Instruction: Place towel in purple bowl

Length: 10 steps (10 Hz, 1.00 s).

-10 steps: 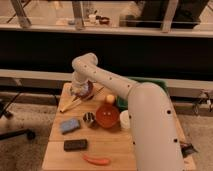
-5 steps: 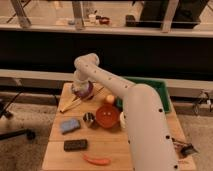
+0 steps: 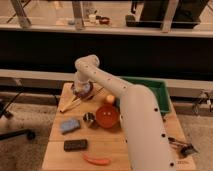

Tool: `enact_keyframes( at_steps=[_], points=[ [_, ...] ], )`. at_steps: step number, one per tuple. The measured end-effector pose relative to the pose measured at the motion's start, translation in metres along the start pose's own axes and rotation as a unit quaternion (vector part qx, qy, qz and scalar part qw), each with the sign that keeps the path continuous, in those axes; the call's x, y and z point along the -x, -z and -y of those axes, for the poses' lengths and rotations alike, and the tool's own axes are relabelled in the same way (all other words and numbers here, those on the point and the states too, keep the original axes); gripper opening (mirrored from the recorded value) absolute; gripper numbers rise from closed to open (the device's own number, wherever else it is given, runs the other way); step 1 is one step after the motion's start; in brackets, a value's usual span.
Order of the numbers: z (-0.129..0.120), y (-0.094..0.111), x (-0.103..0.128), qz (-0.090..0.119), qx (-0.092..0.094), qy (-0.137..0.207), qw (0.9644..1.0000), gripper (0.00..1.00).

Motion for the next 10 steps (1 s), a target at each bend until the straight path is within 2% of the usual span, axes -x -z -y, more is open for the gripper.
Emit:
enact_keyframes(
  at_steps=[3,4,10],
  points=[
    [-0.003,0.008,0.002,0.001,-0.004,0.010,0.9999,0.74],
    [-0.003,0.010,0.003,0.003,-0.006,0.012,0.9999,0.79],
    [-0.004,0.016,0.008,0.010,-0.011,0.018,0.9997,0.80]
  ],
)
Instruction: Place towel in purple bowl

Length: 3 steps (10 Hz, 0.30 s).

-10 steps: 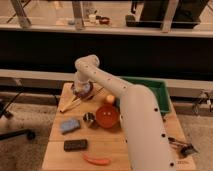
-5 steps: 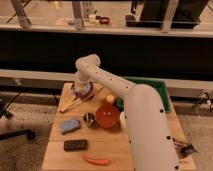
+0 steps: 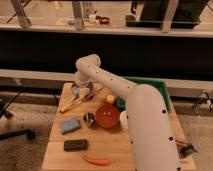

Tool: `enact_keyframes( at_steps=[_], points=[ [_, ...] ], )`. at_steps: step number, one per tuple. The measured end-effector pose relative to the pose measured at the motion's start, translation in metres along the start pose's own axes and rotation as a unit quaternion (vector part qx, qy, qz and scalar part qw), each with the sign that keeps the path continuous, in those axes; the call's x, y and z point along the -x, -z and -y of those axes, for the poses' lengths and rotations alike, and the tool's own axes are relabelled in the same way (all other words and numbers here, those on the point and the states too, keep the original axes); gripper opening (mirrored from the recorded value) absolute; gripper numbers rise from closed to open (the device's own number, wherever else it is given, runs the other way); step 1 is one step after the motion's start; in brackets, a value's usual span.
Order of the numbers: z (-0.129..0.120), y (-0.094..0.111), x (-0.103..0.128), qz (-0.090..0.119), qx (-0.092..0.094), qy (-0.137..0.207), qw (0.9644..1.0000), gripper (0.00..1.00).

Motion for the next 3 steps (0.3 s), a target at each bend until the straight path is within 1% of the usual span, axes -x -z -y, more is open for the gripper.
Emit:
enact_keyframes(
  at_steps=[3],
  points=[
    [0.0012,0.0077,0.0016,0.001,-0.002,0.002,1.0000,0.80]
  ],
)
